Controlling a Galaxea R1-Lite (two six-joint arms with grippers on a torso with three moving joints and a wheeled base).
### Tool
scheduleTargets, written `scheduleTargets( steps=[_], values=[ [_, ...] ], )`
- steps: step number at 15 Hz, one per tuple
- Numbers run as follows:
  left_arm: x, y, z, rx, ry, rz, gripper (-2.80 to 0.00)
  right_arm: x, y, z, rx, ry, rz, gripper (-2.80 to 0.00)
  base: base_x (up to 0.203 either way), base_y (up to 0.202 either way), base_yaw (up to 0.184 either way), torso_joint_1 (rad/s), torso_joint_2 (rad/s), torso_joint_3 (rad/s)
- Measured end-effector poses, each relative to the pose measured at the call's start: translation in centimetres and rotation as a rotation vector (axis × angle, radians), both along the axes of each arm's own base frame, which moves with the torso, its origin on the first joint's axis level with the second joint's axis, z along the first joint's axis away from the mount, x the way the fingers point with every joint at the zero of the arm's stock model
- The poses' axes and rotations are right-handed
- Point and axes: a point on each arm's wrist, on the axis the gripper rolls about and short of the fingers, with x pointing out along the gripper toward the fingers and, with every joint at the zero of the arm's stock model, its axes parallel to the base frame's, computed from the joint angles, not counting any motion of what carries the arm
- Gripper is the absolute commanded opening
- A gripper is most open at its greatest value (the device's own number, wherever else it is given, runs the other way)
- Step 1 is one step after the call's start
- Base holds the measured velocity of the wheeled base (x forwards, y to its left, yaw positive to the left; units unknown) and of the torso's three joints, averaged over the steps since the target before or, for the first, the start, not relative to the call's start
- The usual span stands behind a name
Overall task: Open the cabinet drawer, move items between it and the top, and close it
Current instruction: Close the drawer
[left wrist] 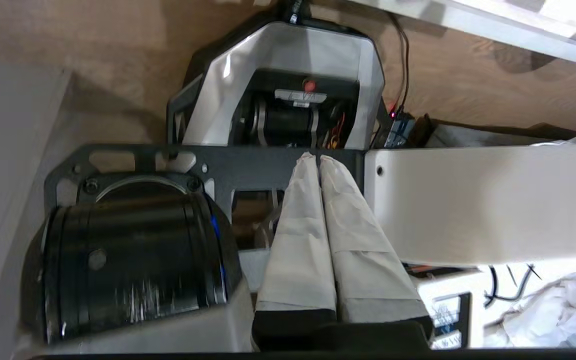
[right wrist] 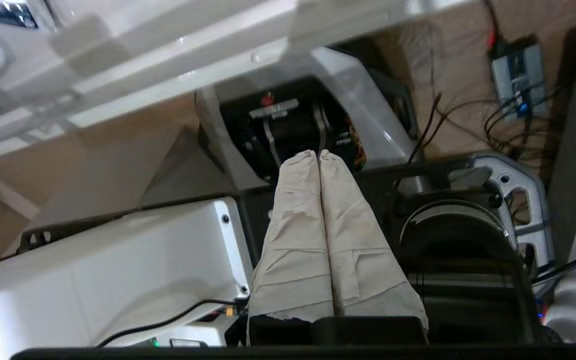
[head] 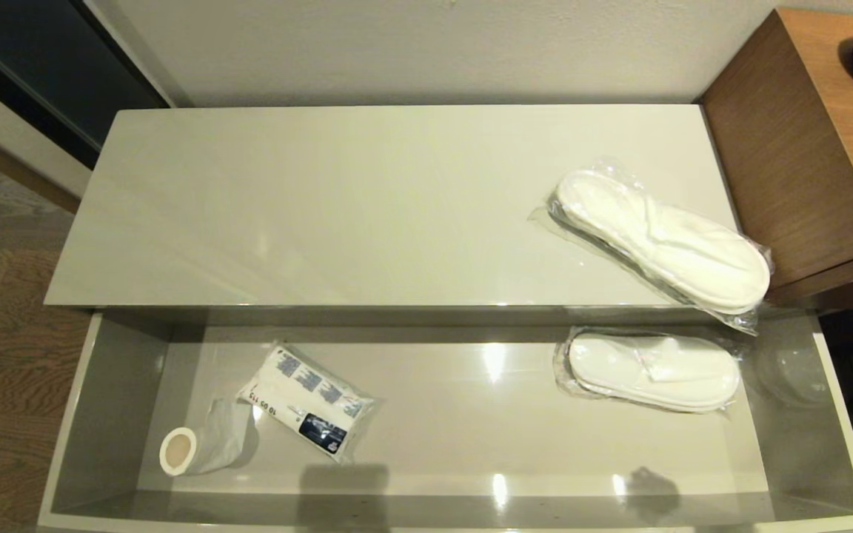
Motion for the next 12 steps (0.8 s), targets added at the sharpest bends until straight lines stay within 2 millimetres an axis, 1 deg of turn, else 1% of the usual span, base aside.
scheduleTargets(
  steps=[1,2,3,5,7,9,11,12],
  values=[
    [0.0,0.0,-0.4,0.004,0.001,0.002,-2.80,0.0,0.0,-0.4,0.000,0.009,0.006,-2.80,0.000,0.000,0.000,0.000,0.00,0.000],
    [0.1,0.0,-1.2,0.007,0.022,0.006,-2.80,-0.1,0.0,-1.3,-0.001,0.029,0.014,-2.80,0.000,0.000,0.000,0.000,0.00,0.000],
    [0.2,0.0,-1.9,0.010,0.043,0.008,-2.80,-0.4,0.0,-2.6,-0.002,0.064,0.023,-2.80,0.000,0.000,0.000,0.000,0.00,0.000],
    [0.7,0.0,-2.2,0.011,0.056,0.031,-2.80,-0.9,0.1,-4.6,-0.016,0.065,0.039,-2.80,0.000,0.000,0.000,0.000,0.00,0.000],
    [2.0,0.0,-2.3,0.018,-0.005,0.106,-2.80,-1.0,0.1,-5.3,-0.027,0.059,0.039,-2.80,0.000,0.000,0.000,0.000,0.00,0.000],
    [3.4,0.1,-3.3,0.030,-0.080,0.149,-2.80,-1.1,0.1,-5.6,-0.025,0.084,0.040,-2.80,0.000,0.000,0.000,0.000,0.00,0.000],
    [4.1,0.2,-4.2,0.033,-0.138,0.157,-2.80,-1.0,0.1,-6.0,-0.023,0.114,0.040,-2.80,0.000,0.000,0.000,0.000,0.00,0.000],
    [4.0,0.2,-4.6,0.028,-0.129,0.156,-2.80,-0.9,0.1,-6.2,-0.022,0.117,0.039,-2.80,0.000,0.000,0.000,0.000,0.00,0.000]
  ],
)
